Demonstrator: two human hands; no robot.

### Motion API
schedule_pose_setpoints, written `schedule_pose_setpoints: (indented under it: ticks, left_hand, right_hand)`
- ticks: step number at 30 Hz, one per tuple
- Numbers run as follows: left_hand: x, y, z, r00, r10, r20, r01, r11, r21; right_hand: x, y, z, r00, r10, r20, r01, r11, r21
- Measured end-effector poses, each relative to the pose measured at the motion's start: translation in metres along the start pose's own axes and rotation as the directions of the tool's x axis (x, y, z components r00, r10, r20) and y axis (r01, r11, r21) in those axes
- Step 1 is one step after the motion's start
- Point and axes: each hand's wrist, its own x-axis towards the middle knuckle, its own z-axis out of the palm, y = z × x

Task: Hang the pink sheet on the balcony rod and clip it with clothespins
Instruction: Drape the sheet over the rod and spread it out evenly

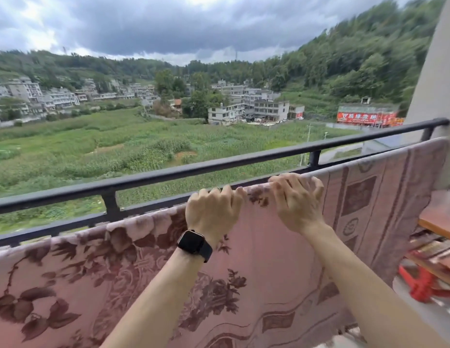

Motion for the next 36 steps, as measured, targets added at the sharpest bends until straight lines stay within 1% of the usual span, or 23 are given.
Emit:
schedule_pose_setpoints:
  ticks: [3, 5, 8, 10, 11, 13, 15, 17, 18, 19, 21, 23, 25, 26, 27, 28, 30, 32, 33, 34, 35, 36]
  left_hand:
    - [-0.005, -0.011, 0.008, 0.999, -0.002, -0.043, 0.006, 0.996, 0.094]
    - [-0.005, -0.009, 0.01, 0.999, -0.025, -0.046, 0.03, 0.992, 0.126]
    - [-0.003, 0.008, 0.002, 0.991, -0.13, -0.013, 0.13, 0.988, 0.085]
    - [0.014, 0.038, -0.003, 0.983, -0.185, 0.001, 0.185, 0.982, 0.042]
    - [0.027, 0.062, -0.002, 0.988, -0.154, -0.023, 0.155, 0.986, 0.052]
    - [0.055, 0.125, 0.009, 0.997, -0.044, -0.062, 0.047, 0.997, 0.057]
    - [0.078, 0.186, 0.031, 0.999, 0.028, -0.033, -0.027, 0.999, 0.028]
    - [0.089, 0.216, 0.056, 0.999, 0.039, 0.005, -0.039, 0.999, 0.027]
    - [0.09, 0.22, 0.065, 0.999, 0.036, -0.02, -0.035, 0.998, 0.058]
    - [0.089, 0.218, 0.07, 0.998, 0.031, -0.05, -0.027, 0.996, 0.08]
    - [0.087, 0.213, 0.069, 0.996, 0.031, -0.089, -0.023, 0.996, 0.088]
    - [0.089, 0.216, 0.066, 0.996, -0.018, -0.09, 0.027, 0.994, 0.102]
    - [0.095, 0.231, 0.064, 0.987, -0.16, -0.027, 0.162, 0.979, 0.122]
    - [0.101, 0.242, 0.064, 0.971, -0.237, 0.005, 0.234, 0.962, 0.141]
    - [0.11, 0.256, 0.066, 0.96, -0.278, 0.015, 0.272, 0.948, 0.163]
    - [0.12, 0.273, 0.068, 0.964, -0.268, 0.007, 0.262, 0.949, 0.177]
    - [0.144, 0.321, 0.075, 0.988, -0.156, 0.006, 0.153, 0.973, 0.173]
    - [0.167, 0.376, 0.096, 0.999, -0.039, 0.03, 0.035, 0.992, 0.121]
    - [0.177, 0.4, 0.108, 0.999, -0.002, 0.043, -0.002, 0.996, 0.089]
    - [0.184, 0.418, 0.119, 0.998, 0.02, 0.053, -0.023, 0.997, 0.072]
    - [0.19, 0.43, 0.129, 0.999, 0.021, 0.049, -0.024, 0.997, 0.071]
    - [0.193, 0.435, 0.138, 1.0, 0.003, 0.024, -0.005, 0.997, 0.074]
  right_hand:
    - [0.019, 0.091, -0.013, 0.99, 0.142, -0.016, -0.143, 0.986, -0.091]
    - [0.03, 0.131, -0.02, 0.977, 0.214, 0.026, -0.211, 0.974, -0.087]
    - [0.035, 0.157, -0.014, 0.983, 0.184, 0.007, -0.183, 0.979, -0.095]
    - [0.035, 0.158, -0.008, 0.988, 0.156, -0.007, -0.156, 0.984, -0.085]
    - [0.035, 0.157, -0.006, 0.99, 0.142, -0.006, -0.142, 0.987, -0.071]
    - [0.037, 0.161, -0.006, 0.995, 0.099, 0.012, -0.099, 0.994, -0.036]
    - [0.039, 0.176, -0.012, 0.999, 0.003, 0.034, -0.003, 1.0, -0.02]
    - [0.045, 0.208, -0.019, 0.996, -0.073, 0.041, 0.074, 0.997, -0.019]
    - [0.052, 0.23, -0.022, 0.996, -0.075, 0.042, 0.076, 0.997, -0.014]
    - [0.059, 0.257, -0.026, 0.998, -0.048, 0.05, 0.048, 0.999, -0.007]
    - [0.074, 0.313, -0.033, 0.994, 0.051, 0.094, -0.051, 0.999, -0.001]
    - [0.085, 0.36, -0.04, 0.983, 0.129, 0.127, -0.13, 0.992, 0.0]
    - [0.093, 0.388, -0.044, 0.973, 0.176, 0.151, -0.178, 0.984, 0.002]
    - [0.096, 0.394, -0.043, 0.97, 0.184, 0.161, -0.188, 0.982, 0.009]
    - [0.097, 0.394, -0.041, 0.968, 0.185, 0.17, -0.191, 0.981, 0.021]
    - [0.097, 0.391, -0.038, 0.968, 0.177, 0.177, -0.186, 0.982, 0.035]
    - [0.096, 0.384, -0.033, 0.978, 0.119, 0.172, -0.131, 0.99, 0.058]
    - [0.094, 0.392, -0.035, 0.989, 0.03, 0.145, -0.039, 0.997, 0.065]
    - [0.095, 0.405, -0.037, 0.991, -0.024, 0.131, 0.019, 0.999, 0.042]
    - [0.098, 0.423, -0.039, 0.991, -0.062, 0.122, 0.061, 0.998, 0.013]
    - [0.103, 0.445, -0.041, 0.991, -0.068, 0.114, 0.07, 0.997, -0.01]
    - [0.109, 0.469, -0.042, 0.993, -0.041, 0.114, 0.044, 0.999, -0.02]
